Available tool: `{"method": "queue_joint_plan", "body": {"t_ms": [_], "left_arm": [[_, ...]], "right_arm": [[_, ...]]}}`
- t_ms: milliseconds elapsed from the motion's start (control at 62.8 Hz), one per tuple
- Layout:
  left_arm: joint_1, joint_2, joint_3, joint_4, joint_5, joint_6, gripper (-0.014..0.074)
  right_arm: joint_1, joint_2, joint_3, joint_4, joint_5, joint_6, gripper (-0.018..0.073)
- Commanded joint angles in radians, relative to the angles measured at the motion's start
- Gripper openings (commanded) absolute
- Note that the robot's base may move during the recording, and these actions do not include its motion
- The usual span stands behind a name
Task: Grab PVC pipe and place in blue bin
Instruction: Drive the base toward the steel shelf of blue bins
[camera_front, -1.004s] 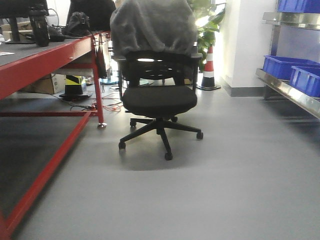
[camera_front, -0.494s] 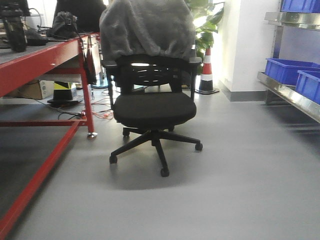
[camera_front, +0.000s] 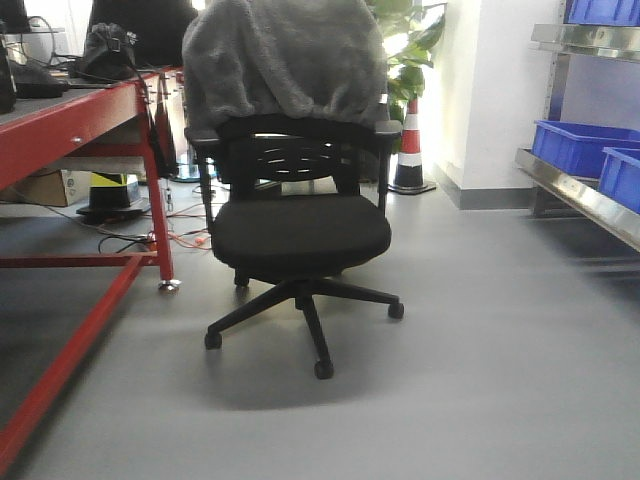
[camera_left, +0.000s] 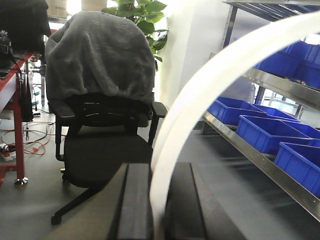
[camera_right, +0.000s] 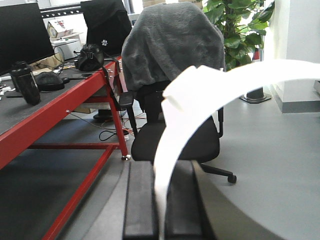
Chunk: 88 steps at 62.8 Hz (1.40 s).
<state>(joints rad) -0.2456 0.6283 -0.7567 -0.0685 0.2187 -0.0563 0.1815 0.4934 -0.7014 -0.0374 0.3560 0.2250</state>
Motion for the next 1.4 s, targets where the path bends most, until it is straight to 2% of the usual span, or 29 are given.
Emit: {"method": "queue_joint_plan", "body": {"t_ms": [0, 1386], "left_arm": [[0.003, -0.002, -0.003, -0.004, -0.027, -0.004, -0.0111], [0.003, -0.002, -0.003, -0.004, -0.027, -0.004, -0.0111]], "right_arm": [[0.001, -0.005, 0.000, -0.013, -0.027, -0.008, -0.0169], [0.001, -0.005, 0.000, -0.013, -0.027, -0.008, -0.0169]]}}
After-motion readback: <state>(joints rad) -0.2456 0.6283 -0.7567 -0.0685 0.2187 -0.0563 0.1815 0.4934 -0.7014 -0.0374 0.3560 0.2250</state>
